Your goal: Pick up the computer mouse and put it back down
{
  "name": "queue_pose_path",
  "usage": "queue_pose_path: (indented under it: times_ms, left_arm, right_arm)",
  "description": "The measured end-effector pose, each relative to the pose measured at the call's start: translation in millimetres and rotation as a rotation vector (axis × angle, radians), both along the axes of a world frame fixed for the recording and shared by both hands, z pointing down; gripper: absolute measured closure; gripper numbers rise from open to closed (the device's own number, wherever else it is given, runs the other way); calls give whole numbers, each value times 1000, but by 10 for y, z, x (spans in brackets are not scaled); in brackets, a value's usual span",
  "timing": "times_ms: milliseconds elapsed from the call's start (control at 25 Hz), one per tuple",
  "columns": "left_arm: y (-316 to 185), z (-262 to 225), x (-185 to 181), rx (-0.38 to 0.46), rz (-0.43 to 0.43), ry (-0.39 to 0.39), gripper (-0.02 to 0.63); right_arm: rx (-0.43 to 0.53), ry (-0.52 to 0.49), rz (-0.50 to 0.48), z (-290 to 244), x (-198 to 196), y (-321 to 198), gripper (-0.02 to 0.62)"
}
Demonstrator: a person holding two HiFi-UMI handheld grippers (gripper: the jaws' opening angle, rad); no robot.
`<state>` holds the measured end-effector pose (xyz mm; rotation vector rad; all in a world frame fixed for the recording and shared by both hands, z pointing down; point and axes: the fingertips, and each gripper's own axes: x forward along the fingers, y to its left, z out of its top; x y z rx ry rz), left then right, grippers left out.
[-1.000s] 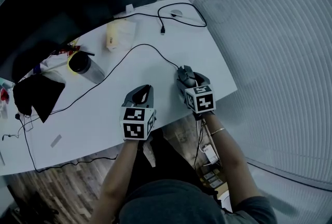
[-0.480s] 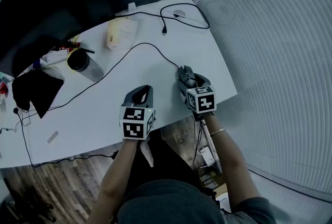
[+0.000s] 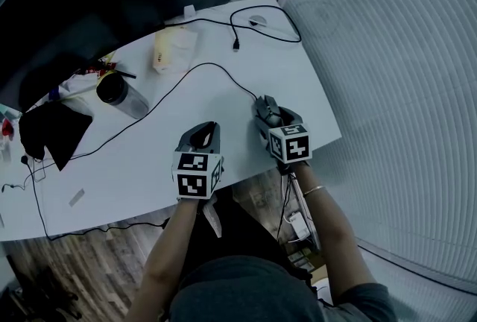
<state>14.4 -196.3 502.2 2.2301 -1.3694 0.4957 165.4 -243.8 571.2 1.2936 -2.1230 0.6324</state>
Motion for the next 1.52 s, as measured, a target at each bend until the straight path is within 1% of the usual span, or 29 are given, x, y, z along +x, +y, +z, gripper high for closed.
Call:
queue_pose_path:
  times_ms: [240, 520, 760, 920, 1080, 1280, 1520]
  left_arm:
    - [-11, -48, -44, 14, -17, -14, 574]
    - [26, -102, -63, 16, -44, 2, 574]
    - [81, -90, -104, 23, -57, -5, 574]
    - [79, -130, -153, 34, -77, 7, 574]
    - [60, -183, -234, 53, -96, 0, 574]
    - [46, -232, -301, 73, -114, -4, 574]
    - [46, -247, -392, 87, -136, -13, 574]
  right_arm:
    - [-4, 2, 2, 7, -12, 5, 282]
    - [-16, -3, 7, -1, 46, 49, 238]
    - [40, -52, 36, -226, 104, 122, 242]
    - [90, -73, 43, -404, 110, 193, 276]
    - [130, -107, 56, -573, 65, 259, 290]
    - [172, -137, 42, -788, -41, 371, 310]
    - [237, -176, 16, -1053, -203, 448, 355]
